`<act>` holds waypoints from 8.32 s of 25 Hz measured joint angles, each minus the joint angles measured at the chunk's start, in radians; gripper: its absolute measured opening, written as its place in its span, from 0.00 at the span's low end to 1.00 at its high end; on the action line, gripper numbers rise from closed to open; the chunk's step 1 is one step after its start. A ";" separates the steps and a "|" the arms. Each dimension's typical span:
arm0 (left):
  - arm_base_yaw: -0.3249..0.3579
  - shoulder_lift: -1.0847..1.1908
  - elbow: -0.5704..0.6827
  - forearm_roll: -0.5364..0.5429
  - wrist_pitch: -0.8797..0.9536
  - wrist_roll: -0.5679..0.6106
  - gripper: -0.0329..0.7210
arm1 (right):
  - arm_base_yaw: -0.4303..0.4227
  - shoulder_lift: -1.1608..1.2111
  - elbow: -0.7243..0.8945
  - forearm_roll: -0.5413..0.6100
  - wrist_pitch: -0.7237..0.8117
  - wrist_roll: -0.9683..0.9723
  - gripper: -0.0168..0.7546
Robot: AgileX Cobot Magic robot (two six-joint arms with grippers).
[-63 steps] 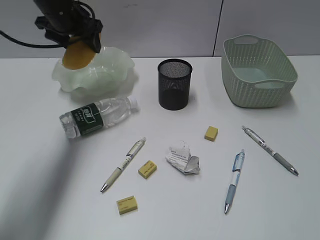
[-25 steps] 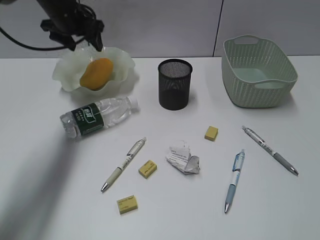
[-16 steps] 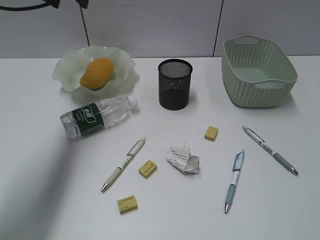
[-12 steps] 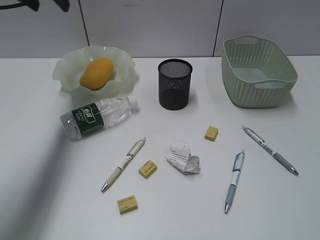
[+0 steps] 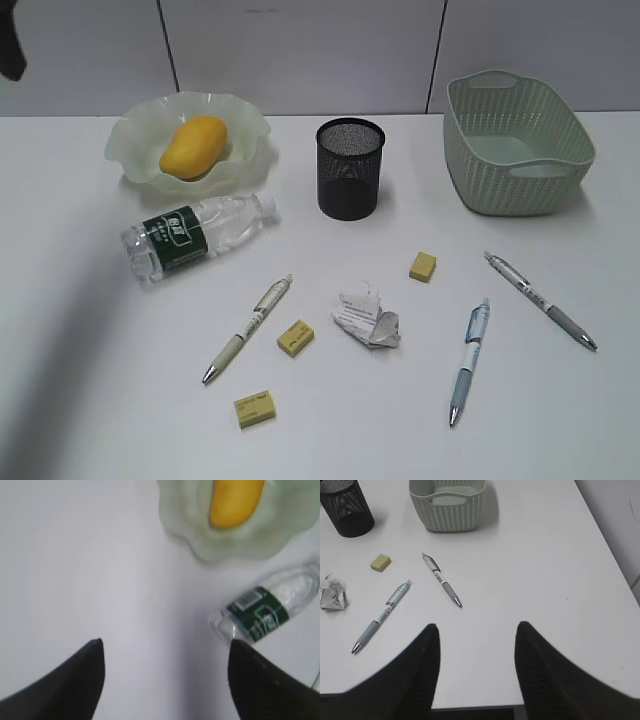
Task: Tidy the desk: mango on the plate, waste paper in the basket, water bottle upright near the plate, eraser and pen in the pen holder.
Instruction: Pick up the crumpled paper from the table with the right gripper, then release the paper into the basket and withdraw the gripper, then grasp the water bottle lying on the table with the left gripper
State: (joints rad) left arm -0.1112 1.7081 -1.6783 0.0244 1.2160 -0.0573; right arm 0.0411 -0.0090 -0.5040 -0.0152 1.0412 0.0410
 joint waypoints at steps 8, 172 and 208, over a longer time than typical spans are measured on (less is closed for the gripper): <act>0.000 -0.463 0.454 0.030 0.003 -0.044 0.80 | 0.000 0.000 0.000 0.000 0.000 0.000 0.53; 0.108 -1.716 1.155 -0.005 -0.148 0.057 0.54 | 0.099 2.090 -1.300 0.000 -0.258 -0.041 0.17; 0.108 -1.716 1.155 -0.005 -0.148 0.057 0.54 | 0.094 1.465 -0.868 0.034 0.165 -0.015 0.60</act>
State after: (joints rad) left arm -0.0035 -0.0078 -0.5236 0.0196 1.0681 0.0000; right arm 0.1355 1.4557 -1.3723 0.0192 1.2060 0.0261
